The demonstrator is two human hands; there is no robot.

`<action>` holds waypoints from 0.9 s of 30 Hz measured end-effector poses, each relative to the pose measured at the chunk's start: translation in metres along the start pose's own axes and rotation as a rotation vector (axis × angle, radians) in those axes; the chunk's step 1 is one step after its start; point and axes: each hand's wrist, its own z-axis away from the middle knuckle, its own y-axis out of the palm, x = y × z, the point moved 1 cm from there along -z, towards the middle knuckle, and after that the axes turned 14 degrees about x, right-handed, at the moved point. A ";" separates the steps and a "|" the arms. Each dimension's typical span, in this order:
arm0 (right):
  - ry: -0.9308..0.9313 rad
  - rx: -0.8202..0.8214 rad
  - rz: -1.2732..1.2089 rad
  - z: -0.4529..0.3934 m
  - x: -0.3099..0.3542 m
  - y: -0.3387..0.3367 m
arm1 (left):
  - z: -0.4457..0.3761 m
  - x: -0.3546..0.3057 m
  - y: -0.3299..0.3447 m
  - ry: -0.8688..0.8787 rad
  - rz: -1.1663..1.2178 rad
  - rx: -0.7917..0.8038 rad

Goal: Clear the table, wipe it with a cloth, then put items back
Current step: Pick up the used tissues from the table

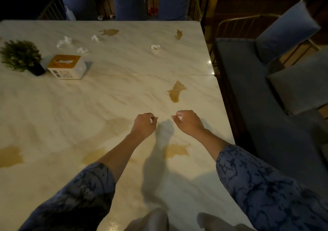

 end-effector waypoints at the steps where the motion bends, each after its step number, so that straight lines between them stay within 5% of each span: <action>1: -0.002 0.012 0.000 0.000 -0.012 -0.005 | -0.004 -0.010 0.006 -0.001 -0.013 0.001; 14: -0.237 0.181 0.044 -0.008 -0.108 -0.088 | -0.014 -0.123 0.075 -0.227 0.108 -0.201; 27: -0.440 0.262 0.025 -0.020 -0.095 -0.108 | 0.015 -0.155 0.098 -0.373 0.251 -0.362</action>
